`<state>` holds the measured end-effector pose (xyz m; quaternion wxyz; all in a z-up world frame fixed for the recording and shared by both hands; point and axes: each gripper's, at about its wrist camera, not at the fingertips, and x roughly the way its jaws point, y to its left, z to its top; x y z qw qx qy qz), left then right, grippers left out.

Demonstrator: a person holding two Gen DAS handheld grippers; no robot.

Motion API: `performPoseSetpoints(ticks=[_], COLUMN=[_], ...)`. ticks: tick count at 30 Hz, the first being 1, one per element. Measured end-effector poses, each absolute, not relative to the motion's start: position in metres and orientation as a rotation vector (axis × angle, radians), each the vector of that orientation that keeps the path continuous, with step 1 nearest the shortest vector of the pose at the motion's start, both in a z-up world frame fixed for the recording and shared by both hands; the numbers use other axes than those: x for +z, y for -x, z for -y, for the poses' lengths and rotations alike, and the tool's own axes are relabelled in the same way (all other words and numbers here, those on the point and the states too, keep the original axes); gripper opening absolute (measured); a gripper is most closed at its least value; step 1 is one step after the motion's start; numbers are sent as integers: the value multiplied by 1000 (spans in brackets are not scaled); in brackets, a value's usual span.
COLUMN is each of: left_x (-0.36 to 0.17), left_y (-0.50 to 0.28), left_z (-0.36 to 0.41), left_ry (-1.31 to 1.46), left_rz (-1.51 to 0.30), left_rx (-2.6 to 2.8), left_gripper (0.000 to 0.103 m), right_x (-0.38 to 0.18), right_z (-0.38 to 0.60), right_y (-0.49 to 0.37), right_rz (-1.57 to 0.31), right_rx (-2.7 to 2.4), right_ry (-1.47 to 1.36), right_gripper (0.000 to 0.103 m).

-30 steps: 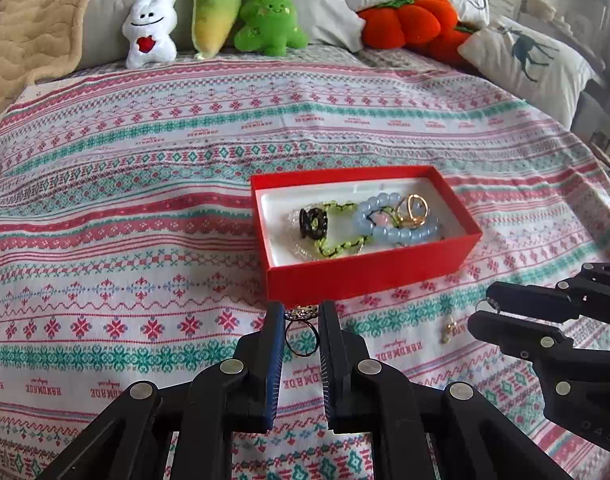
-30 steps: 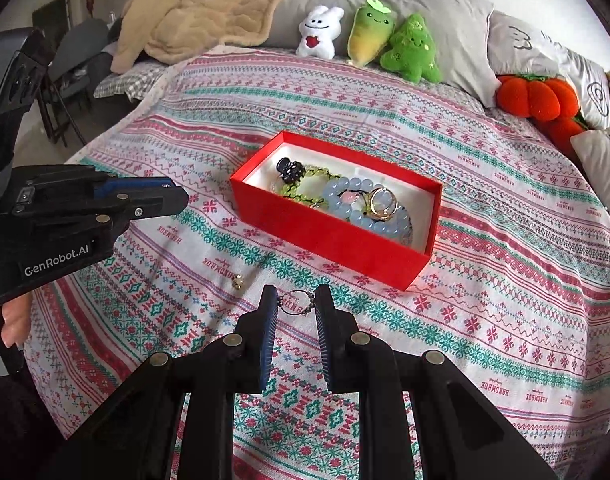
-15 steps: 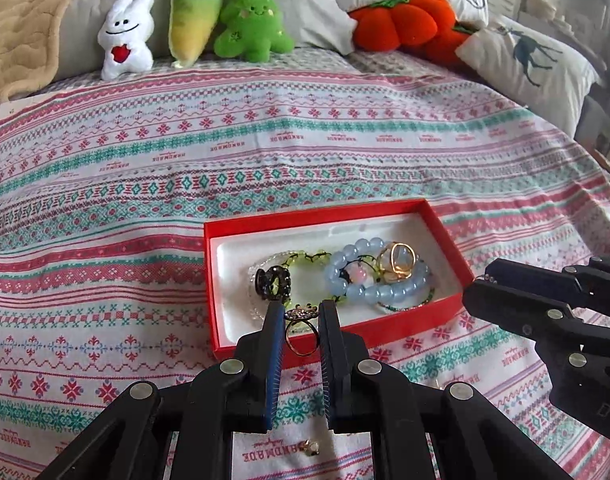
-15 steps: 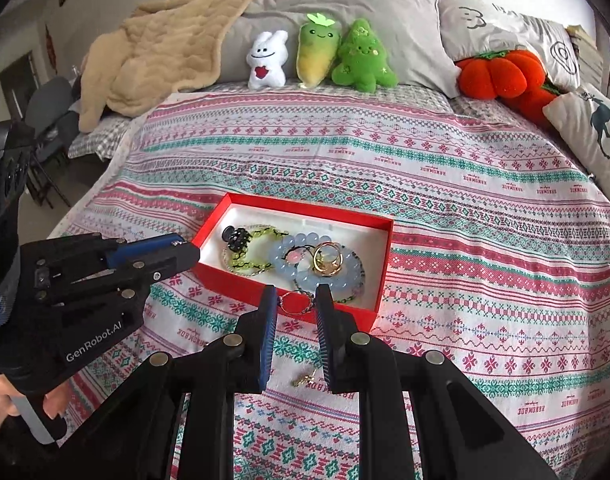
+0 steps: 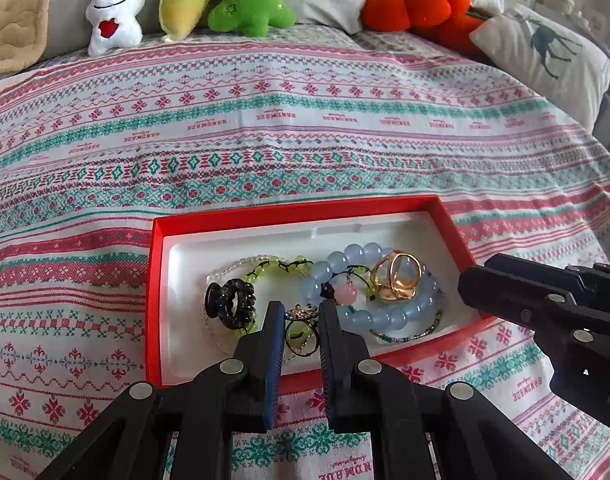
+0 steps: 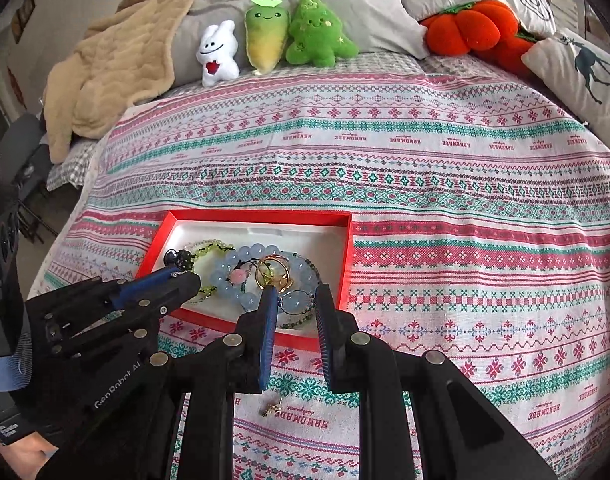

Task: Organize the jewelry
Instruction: 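Carry both rings into the red box and open both tools, then move both open tools back over the gold earrings on the cover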

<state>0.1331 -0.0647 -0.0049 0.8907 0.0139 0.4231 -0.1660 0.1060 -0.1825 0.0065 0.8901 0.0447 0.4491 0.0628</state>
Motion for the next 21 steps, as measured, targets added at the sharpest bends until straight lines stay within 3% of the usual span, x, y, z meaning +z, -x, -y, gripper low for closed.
performPoseSetpoints(ticks=[1,3,6,21], left_x=[-5,-6,-5,3], left_y=[-133,-131,-128,-119], left_z=[67,70,71,54], left_ry=[-40,-64,-96,-116], left_rz=[-878,-877,-864,-872], left_rx=[-341,-337,-330,-301], left_gripper=[14,29,38,46], right_x=[6,5,4,-4], right_z=[183,184,183,182], right_y=[-107,-109,-111,-118], right_rz=[-935,-940,-944,-984], right_rx=[131,134,140,158], right_ry=[-100,-109,-111,-144], right_gripper=[21,21,21,22])
